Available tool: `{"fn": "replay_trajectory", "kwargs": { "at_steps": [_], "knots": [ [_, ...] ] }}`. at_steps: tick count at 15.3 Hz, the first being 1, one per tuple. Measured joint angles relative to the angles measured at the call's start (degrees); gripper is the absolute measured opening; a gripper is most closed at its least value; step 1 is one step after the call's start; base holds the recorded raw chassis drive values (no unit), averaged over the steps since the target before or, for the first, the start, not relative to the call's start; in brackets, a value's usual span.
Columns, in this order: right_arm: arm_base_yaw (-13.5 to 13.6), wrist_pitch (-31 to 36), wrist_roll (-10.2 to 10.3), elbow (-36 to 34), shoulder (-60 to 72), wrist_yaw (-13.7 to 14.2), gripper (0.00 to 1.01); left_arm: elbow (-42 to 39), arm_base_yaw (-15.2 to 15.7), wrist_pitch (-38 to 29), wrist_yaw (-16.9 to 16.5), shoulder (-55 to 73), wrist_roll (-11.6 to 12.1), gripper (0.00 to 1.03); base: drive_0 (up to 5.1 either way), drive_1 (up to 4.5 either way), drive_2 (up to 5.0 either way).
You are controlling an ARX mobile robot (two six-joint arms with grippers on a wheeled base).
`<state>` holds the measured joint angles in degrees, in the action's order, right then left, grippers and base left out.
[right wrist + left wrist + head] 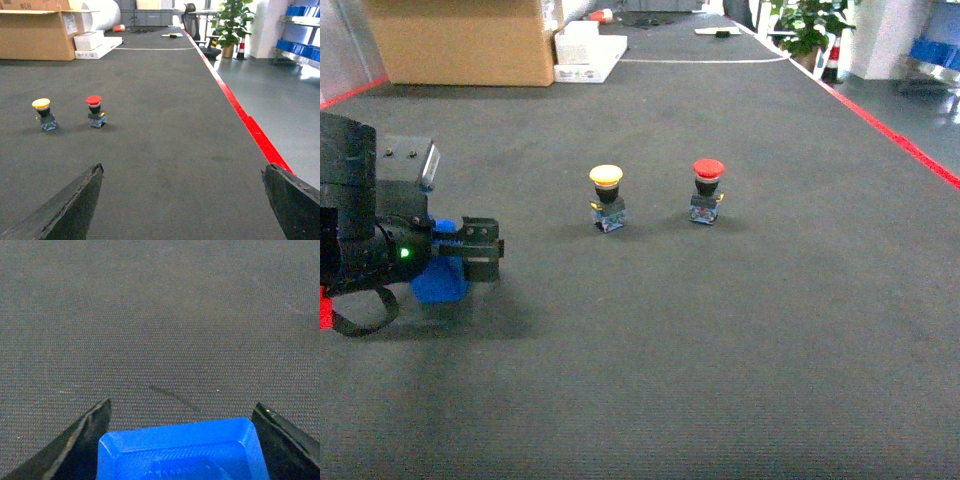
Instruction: Pick blue part to blue bin on bottom shelf
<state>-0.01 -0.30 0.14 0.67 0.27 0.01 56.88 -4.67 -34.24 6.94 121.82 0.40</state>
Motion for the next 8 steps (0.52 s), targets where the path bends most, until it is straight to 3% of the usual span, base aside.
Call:
{"fn": "replay_trajectory", "kwargs": {
  "at_steps": [3,4,8],
  "knots": [
    [0.0,0.0,0.0,0.0,0.0,0.0,0.98,0.8,0.0,-0.2,-0.5,0.7,-0.5,0.5,0.0,0.0,0.0],
    [0.0,0.0,0.0,0.0,0.0,0.0,0.98,0.8,0.0,-0.4,-0.4,0.7,-0.9,0.45,0.0,0.0,0.0],
    [0.0,0.0,0.0,0.0,0.0,0.0,0.98,-2.4,0.0,-3.4,0.6,-0.3,-2.0,0.44,0.0,0.0,0.0]
  ]
}}
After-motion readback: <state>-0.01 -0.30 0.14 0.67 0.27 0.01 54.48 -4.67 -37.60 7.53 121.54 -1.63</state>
